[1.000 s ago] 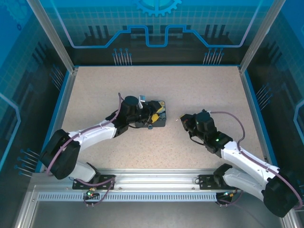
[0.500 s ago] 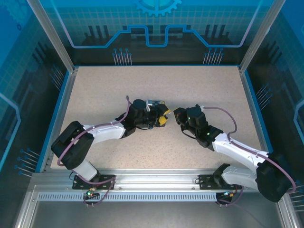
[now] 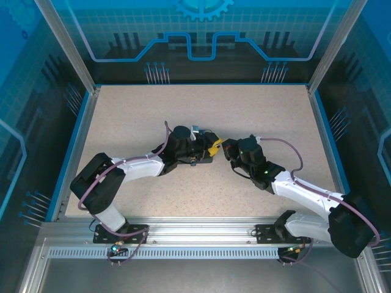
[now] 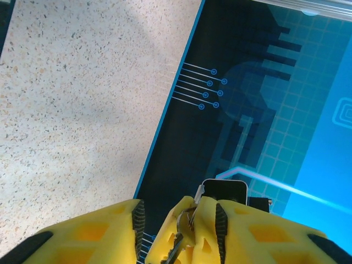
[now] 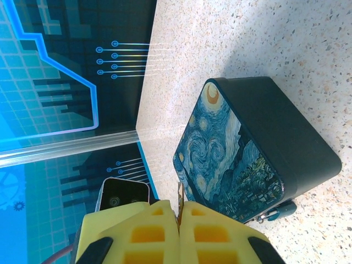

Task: Unlock the padlock with the key

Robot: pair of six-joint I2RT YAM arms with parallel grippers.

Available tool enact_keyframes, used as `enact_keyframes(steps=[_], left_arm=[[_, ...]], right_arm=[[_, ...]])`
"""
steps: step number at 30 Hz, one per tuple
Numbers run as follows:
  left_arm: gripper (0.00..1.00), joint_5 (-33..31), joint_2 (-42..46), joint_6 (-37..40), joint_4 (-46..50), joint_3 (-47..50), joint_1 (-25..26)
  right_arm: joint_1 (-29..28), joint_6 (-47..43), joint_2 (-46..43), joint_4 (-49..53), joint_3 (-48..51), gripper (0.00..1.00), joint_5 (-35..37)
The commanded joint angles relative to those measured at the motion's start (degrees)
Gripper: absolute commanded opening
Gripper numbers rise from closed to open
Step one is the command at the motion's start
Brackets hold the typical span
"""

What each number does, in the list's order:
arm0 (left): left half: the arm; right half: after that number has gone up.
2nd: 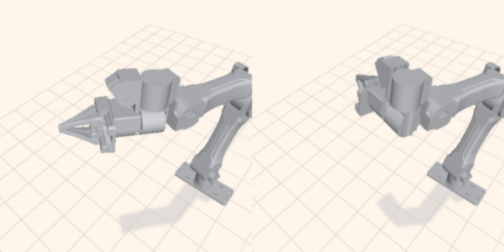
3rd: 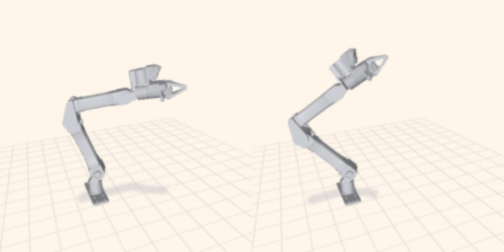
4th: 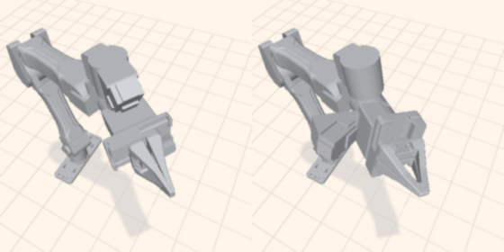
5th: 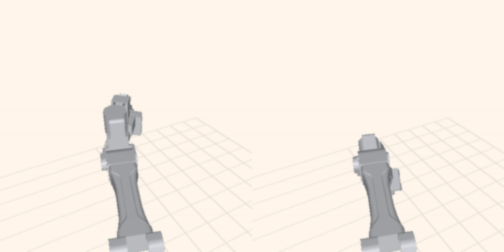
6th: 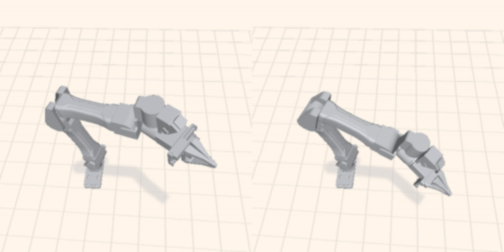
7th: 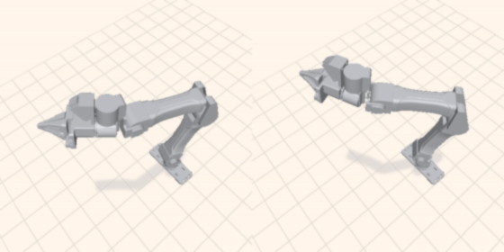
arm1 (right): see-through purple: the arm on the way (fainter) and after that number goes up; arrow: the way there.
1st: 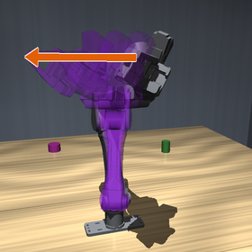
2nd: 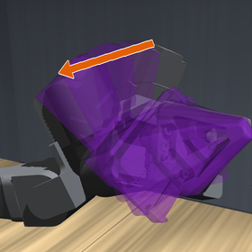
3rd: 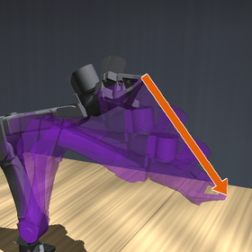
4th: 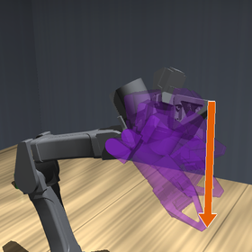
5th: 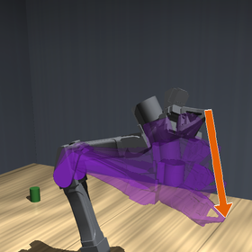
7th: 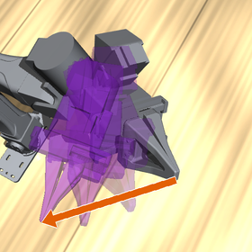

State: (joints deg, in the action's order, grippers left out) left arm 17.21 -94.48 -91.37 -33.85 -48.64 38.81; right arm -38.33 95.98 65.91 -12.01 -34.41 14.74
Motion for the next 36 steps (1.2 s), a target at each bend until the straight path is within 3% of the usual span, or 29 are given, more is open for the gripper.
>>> enact_keyframes(steps=[1, 28, 33, 34, 36], left_arm=[[0.35, -1.1, -0.36, -0.05, -1.67, -1.29, 0.39], [0.11, -2.79, 0.26, -0.61, -1.52, 0.12, 0.88], [0.0, -2.88, 0.1, -0.39, -1.38, 0.04, 0.98], [0.0, -2.95, 0.17, -0.09, -1.14, 0.13, 1.0], [0.0, -2.88, 0.21, 0.97, -0.88, 0.32, 0.87]], right_arm=[[-0.87, 0.69, -0.56, -1.15, 0.26, 0.0, 2.12], [-0.96, 1.66, -0.35, 0.32, 0.63, 0.0, 2.84], [-0.87, 1.12, -0.43, -0.63, 0.9, 0.0, 2.63], [-0.58, 0.69, -0.69, -0.82, 0.99, 0.06, 2.05], [0.64, -1.4, -2.1, -0.51, 1.26, 0.42, 0.92]])
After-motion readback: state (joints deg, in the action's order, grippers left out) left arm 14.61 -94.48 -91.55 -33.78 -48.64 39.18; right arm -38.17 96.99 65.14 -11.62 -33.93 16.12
